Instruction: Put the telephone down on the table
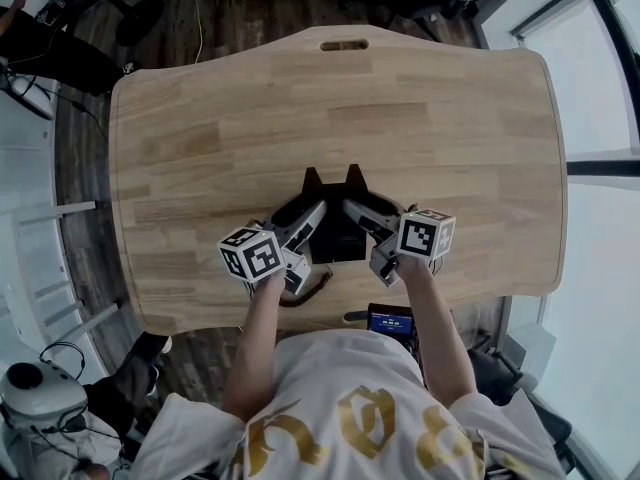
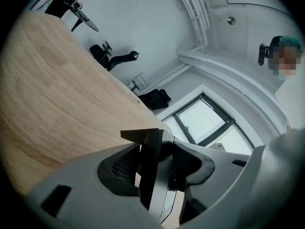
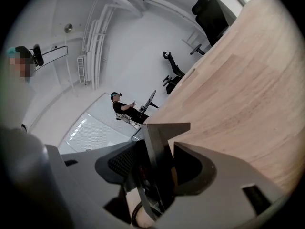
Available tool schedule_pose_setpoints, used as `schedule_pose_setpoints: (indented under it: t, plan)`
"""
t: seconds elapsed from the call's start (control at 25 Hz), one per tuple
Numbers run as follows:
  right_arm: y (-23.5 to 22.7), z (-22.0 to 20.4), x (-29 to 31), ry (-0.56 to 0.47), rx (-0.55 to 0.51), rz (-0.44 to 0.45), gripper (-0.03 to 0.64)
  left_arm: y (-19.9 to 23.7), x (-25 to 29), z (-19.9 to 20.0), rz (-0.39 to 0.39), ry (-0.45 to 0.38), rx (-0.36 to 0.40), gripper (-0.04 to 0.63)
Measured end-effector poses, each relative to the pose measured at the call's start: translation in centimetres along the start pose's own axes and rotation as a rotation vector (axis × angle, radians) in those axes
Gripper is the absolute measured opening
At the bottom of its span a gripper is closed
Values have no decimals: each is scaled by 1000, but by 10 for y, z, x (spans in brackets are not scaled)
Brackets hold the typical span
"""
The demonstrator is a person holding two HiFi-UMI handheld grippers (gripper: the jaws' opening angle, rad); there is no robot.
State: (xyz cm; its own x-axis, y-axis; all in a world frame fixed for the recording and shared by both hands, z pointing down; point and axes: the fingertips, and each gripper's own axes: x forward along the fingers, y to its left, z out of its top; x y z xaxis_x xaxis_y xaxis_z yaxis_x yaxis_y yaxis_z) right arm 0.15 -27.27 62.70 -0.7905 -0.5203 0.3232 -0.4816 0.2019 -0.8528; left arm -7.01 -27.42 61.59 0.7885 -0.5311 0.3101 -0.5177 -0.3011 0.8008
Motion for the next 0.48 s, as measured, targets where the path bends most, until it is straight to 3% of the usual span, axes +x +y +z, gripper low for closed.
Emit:
schedule_pose_setpoints:
  t: [0.48]
  plan:
    - [-22,4,13,-5,54,-19,230,21,14,-1,54,20,-39,201]
